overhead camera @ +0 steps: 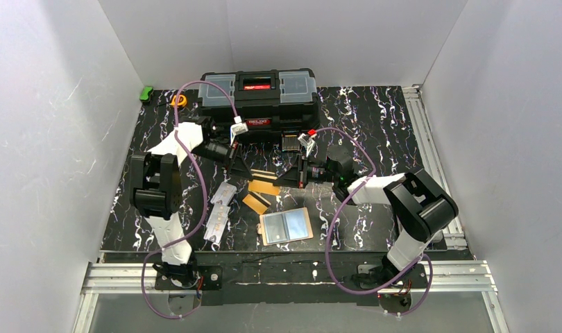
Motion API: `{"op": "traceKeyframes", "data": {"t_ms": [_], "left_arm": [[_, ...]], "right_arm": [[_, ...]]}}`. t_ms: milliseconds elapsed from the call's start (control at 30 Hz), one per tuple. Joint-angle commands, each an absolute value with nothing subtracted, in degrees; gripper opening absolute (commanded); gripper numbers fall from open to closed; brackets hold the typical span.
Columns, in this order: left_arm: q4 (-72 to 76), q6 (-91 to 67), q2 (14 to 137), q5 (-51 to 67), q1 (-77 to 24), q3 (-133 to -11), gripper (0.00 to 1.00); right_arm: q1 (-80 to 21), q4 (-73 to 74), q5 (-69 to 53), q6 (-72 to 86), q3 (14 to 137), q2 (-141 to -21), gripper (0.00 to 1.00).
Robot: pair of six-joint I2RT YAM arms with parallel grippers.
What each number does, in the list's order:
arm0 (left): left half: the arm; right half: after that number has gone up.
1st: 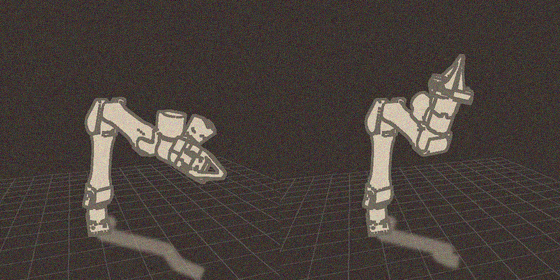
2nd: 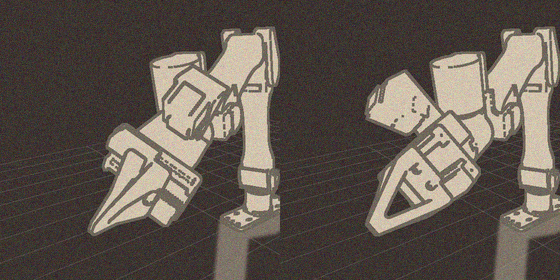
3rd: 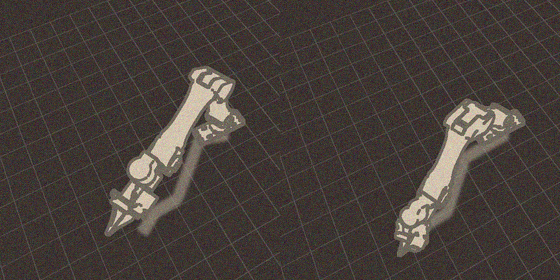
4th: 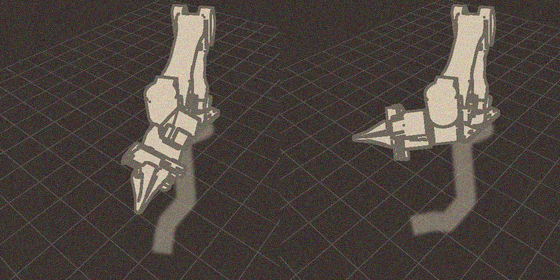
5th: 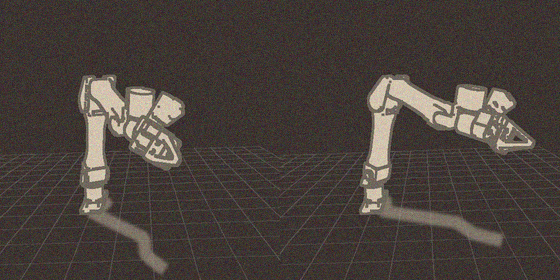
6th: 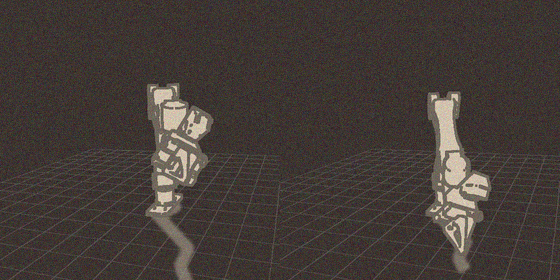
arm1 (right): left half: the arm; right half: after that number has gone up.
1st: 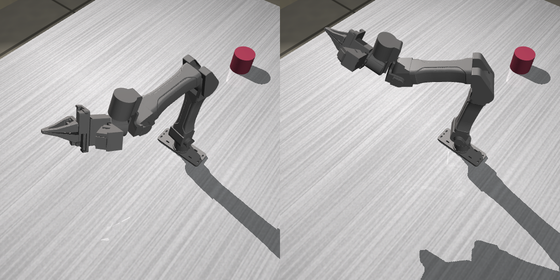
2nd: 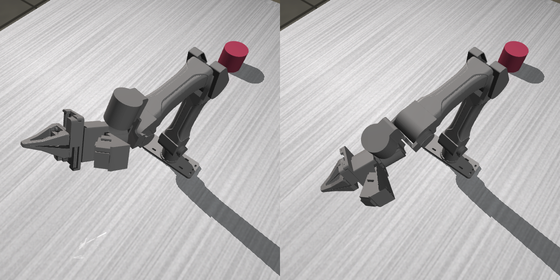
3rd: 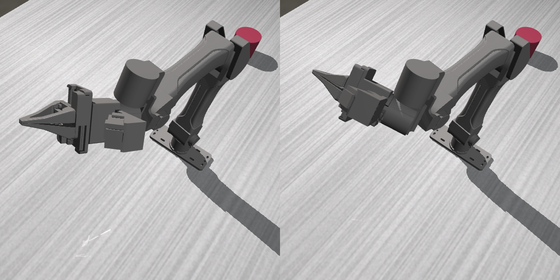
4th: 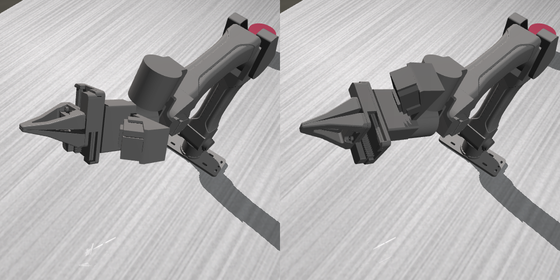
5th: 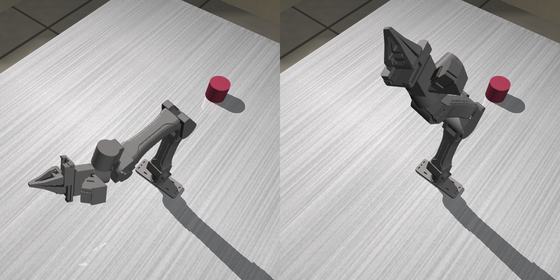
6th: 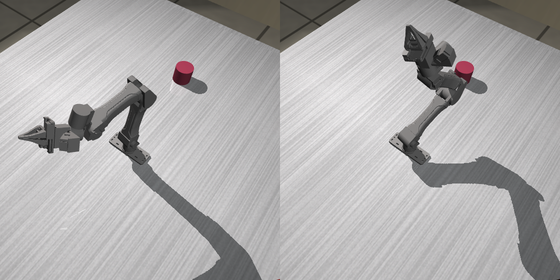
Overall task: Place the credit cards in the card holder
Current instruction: Place the credit card at the center of the board.
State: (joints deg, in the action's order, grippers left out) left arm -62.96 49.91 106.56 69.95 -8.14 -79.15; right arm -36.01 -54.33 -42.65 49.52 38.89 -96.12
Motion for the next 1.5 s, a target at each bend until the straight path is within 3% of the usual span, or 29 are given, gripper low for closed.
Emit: {"op": "traceKeyframes", "data": {"t_ms": [0, 500, 1133, 1467], "left_arm": [[-68.66, 55.23, 107.88, 71.78, -8.20, -83.03, 0.02], [-47.71, 42.55, 104.63, 62.80, -8.13, -79.47, 0.00], [-51.67, 45.22, 105.18, 61.54, -6.99, -80.35, 0.00], [-39.51, 38.30, 103.87, 54.75, -7.52, -75.95, 0.00]], "right_arm": [[-35.35, -58.82, -43.69, 50.35, 40.03, -97.36, 0.01], [-33.11, -58.97, -45.14, 50.39, 36.93, -96.70, 0.02], [-31.11, -56.79, -46.02, 48.78, 37.27, -99.58, 0.07], [-31.11, -53.88, -45.72, 48.16, 39.47, -100.01, 0.08]]}}
